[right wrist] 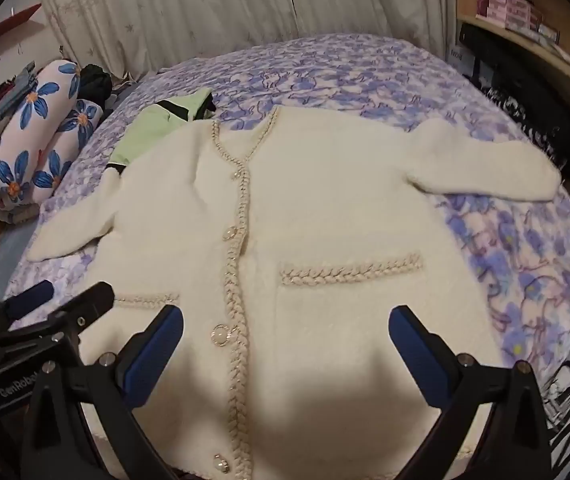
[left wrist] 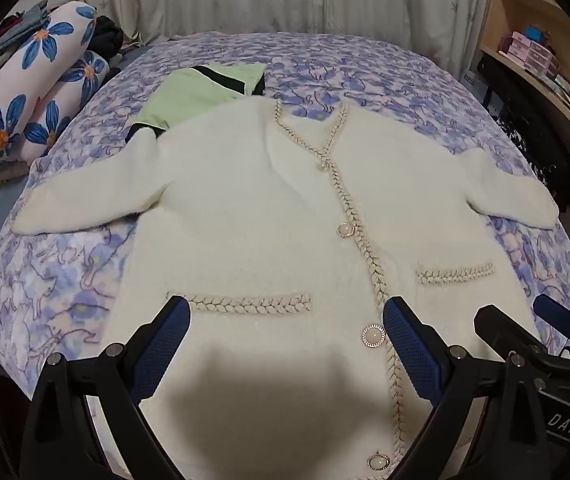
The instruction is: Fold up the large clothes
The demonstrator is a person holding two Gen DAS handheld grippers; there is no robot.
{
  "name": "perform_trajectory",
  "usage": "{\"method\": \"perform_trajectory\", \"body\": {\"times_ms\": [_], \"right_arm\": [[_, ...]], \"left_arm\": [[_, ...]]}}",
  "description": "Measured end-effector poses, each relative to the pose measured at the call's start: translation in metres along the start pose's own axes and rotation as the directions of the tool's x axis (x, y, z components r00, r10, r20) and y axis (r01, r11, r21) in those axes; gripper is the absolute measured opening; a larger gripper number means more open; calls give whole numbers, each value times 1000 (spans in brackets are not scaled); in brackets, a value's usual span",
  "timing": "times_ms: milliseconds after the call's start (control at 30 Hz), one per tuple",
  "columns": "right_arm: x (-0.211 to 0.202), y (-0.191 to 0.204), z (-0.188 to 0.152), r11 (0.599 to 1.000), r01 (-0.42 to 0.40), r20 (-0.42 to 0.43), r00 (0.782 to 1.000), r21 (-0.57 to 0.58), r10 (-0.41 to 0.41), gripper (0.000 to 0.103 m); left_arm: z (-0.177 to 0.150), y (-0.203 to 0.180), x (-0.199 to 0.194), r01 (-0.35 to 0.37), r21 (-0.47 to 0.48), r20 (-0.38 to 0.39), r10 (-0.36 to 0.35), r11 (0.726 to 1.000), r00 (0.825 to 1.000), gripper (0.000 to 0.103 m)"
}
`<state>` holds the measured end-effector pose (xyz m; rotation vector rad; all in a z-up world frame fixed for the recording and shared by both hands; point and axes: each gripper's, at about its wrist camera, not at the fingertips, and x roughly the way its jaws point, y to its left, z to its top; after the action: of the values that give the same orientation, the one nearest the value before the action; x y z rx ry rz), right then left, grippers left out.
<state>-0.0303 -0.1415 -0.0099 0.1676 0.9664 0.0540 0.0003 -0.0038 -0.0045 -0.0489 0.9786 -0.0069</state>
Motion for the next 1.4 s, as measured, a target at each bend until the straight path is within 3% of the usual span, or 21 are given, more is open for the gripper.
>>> {"method": "perform_trajectory", "body": {"times_ms": [833, 1400], "right_arm": [[-10, 3, 7, 1000, 15, 30, 999, -24, -14, 103], [-8, 2, 7, 1000, 12, 29, 1000, -24, -11, 103]], "left_arm": [[1, -3, -5, 4, 11, 18, -4, 1000, 1000, 96], [1, -1, 1, 15, -8, -10, -15, 1000, 1000, 95]]}}
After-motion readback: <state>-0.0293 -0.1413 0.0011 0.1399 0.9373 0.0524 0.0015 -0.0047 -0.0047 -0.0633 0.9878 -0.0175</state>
